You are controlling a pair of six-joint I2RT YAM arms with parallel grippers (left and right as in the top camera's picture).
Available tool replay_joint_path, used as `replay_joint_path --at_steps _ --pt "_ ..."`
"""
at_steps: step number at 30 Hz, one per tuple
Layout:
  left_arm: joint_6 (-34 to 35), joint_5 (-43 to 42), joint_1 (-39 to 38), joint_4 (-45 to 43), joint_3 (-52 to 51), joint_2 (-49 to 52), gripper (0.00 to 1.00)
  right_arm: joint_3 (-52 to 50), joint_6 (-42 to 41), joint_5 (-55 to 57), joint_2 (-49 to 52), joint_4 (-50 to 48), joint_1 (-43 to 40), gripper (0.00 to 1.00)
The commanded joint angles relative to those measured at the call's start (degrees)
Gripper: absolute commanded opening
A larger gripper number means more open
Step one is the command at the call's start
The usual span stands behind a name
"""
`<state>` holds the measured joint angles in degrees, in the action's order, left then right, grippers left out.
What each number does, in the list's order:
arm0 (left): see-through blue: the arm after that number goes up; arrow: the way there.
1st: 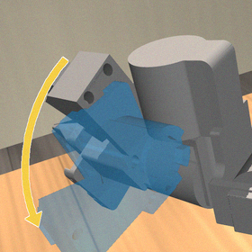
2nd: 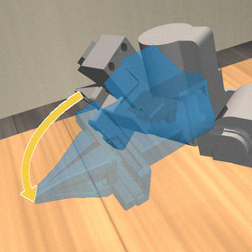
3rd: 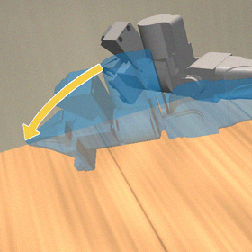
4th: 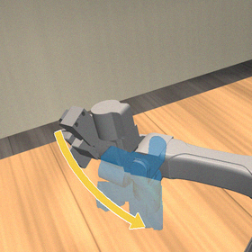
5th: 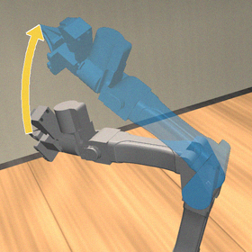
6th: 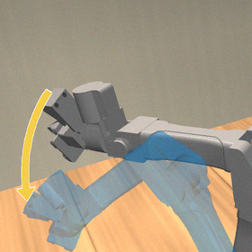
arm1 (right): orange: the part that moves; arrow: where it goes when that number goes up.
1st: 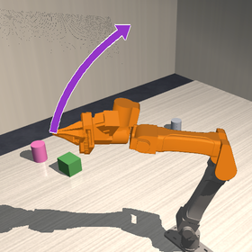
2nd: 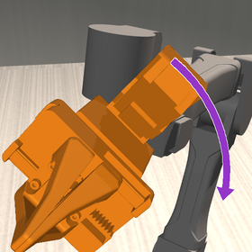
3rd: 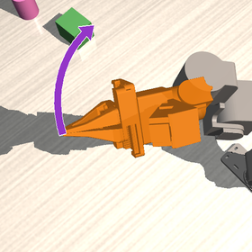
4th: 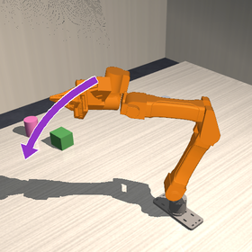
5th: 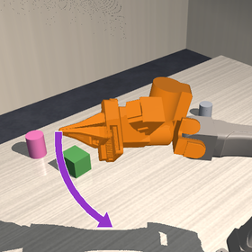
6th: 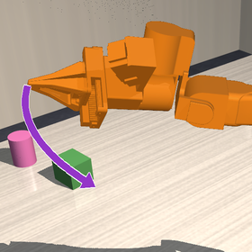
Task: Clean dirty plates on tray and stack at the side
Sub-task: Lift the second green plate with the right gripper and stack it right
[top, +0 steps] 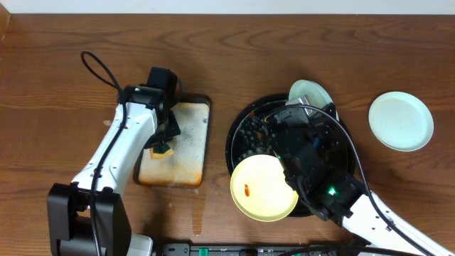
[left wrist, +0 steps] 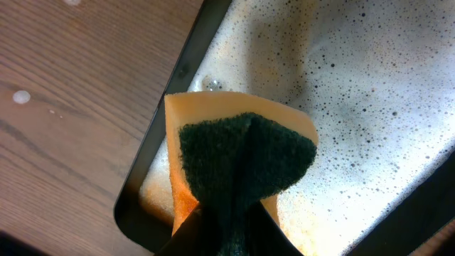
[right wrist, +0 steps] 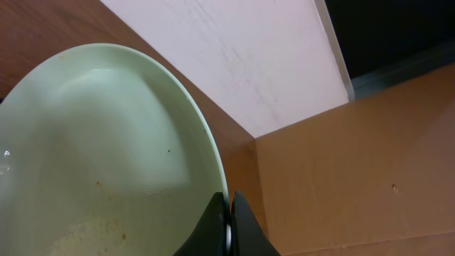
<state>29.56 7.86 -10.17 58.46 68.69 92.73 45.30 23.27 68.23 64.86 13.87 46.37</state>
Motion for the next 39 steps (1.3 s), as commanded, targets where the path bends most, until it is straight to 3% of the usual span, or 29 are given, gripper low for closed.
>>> replay_joint_path --at_steps 1,19,24,31,35,39 --pt "-0.61 0.22 0.24 0.13 -0.22 -1.11 0.17 0.13 -0.09 1.84 -0.35 -0.22 0.55 0.01" --pt "-0.61 0.04 0.24 0.11 -0.22 -1.11 0.17 0.13 -2.34 1.84 -0.35 -0.39 0.55 0.01" --pt "-0.61 0.04 0.24 0.11 -0.22 -1.11 0.17 0.13 -9.92 0.76 -0.35 0.20 0.33 0.01" --pt "-0.61 0.07 0.24 0.07 -0.22 -1.11 0.17 0.13 -25.75 -13.33 -0.46 3.72 -5.68 0.01" --pt "-0.61 0.07 0.24 -0.33 -0.22 -1.11 0.24 0.74 -29.05 -22.71 -1.11 3.98 -13.05 0.01" --pt "-0.61 0.04 0.24 -0.37 -0.22 -1.11 0.24 1.66 -33.68 -35.32 -2.19 6.43 -23.54 0.01"
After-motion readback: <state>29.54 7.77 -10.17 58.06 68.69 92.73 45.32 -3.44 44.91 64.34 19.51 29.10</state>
